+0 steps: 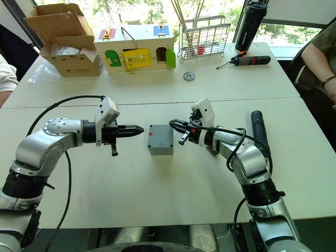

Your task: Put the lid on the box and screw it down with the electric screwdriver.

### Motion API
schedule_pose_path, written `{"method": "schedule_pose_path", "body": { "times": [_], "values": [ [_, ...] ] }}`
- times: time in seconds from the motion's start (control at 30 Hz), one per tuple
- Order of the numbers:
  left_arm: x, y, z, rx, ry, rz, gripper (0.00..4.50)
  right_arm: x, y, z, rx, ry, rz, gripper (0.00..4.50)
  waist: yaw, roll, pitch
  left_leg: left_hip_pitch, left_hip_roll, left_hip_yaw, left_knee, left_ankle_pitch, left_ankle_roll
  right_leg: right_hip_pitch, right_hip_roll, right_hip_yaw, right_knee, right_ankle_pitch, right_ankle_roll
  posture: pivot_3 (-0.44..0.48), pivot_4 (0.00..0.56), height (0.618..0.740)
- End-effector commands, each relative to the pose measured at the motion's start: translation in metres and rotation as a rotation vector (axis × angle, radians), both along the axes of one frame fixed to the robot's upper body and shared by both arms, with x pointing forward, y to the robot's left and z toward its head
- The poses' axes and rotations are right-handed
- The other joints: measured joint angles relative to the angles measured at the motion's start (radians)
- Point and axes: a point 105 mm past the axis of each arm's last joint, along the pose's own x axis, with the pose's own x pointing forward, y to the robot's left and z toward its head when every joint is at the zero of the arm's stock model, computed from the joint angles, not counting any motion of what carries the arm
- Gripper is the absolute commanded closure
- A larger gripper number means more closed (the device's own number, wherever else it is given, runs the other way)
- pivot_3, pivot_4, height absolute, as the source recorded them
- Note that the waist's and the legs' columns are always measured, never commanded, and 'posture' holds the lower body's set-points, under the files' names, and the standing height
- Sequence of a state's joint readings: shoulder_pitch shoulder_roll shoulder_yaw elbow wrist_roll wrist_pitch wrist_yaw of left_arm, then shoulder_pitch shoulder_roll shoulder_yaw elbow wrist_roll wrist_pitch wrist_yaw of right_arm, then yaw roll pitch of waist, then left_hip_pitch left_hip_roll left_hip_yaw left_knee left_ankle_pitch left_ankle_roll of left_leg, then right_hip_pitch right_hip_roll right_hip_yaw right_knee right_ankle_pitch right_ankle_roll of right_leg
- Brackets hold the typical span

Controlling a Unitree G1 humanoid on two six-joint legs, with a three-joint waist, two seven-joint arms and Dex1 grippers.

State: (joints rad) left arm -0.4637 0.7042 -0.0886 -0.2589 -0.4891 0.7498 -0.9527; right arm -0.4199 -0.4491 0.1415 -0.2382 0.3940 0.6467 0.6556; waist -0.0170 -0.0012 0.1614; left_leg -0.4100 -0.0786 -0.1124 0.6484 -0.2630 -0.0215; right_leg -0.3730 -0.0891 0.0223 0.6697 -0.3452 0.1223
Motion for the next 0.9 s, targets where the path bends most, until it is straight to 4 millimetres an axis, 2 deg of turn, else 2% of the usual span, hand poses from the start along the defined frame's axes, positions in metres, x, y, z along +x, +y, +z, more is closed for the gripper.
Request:
{"method": "schedule_pose_path", "body": {
  "times": [0.03,0.43,0.53,0.67,0.7,0.73,0.9],
  "values": [
    [-0.003,-0.003,0.007,-0.004,-0.045,-0.02,4.5,-0.001,0.003,0.01,0.017,-0.037,0.013,4.46,0.0,0.0,0.0,0.0,0.0,0.0,0.0,0.0,0.0,0.0,0.0,0.0,0.0,0.0,0.0,0.0,0.15,0.74],
    [-0.003,-0.005,0.008,-0.008,-0.045,-0.03,4.5,-0.004,0.009,0.002,0.013,0.0,0.03,4.46,-0.001,0.0,0.0,0.0,0.0,0.0,0.0,0.0,0.0,0.0,0.0,0.0,0.0,0.0,0.0,0.0,0.15,0.74],
    [-0.003,-0.006,0.008,-0.009,-0.046,-0.031,4.5,-0.002,0.007,0.003,0.014,-0.005,0.019,3.68,0.0,0.0,0.0,0.0,0.0,0.0,0.0,0.0,0.0,0.0,0.0,0.0,0.0,0.0,0.0,0.0,0.15,0.74],
    [-0.004,-0.008,0.009,-0.015,-0.05,-0.039,4.5,0.001,0.003,0.01,0.004,-0.035,0.003,1.82,0.0,0.0,0.0,0.0,0.0,0.0,0.0,0.0,0.0,0.0,0.0,0.0,0.0,0.0,0.0,0.0,0.15,0.74],
    [-0.004,-0.009,0.011,-0.023,-0.052,-0.044,4.5,0.001,0.001,0.015,0.007,-0.047,-0.003,1.22,0.0,0.0,0.0,0.0,0.0,0.0,0.0,0.0,0.0,0.0,0.0,0.0,0.0,0.0,0.0,0.0,0.15,0.74],
    [-0.004,-0.011,0.014,-0.036,-0.054,-0.052,4.5,0.001,-0.003,0.023,0.015,-0.063,-0.013,0.95,0.001,0.0,0.0,0.0,0.0,0.0,0.0,0.0,0.0,0.0,0.0,0.0,0.0,0.0,0.0,0.0,0.15,0.74],
    [-0.009,-0.022,0.024,-0.05,-0.078,-0.123,4.5,0.002,-0.032,0.064,0.081,-0.126,-0.121,0.95,0.004,0.0,0.0,0.0,0.0,0.0,0.0,0.0,0.0,0.0,0.0,0.0,0.0,0.0,0.0,0.0,0.15,0.74]
  ]
}}
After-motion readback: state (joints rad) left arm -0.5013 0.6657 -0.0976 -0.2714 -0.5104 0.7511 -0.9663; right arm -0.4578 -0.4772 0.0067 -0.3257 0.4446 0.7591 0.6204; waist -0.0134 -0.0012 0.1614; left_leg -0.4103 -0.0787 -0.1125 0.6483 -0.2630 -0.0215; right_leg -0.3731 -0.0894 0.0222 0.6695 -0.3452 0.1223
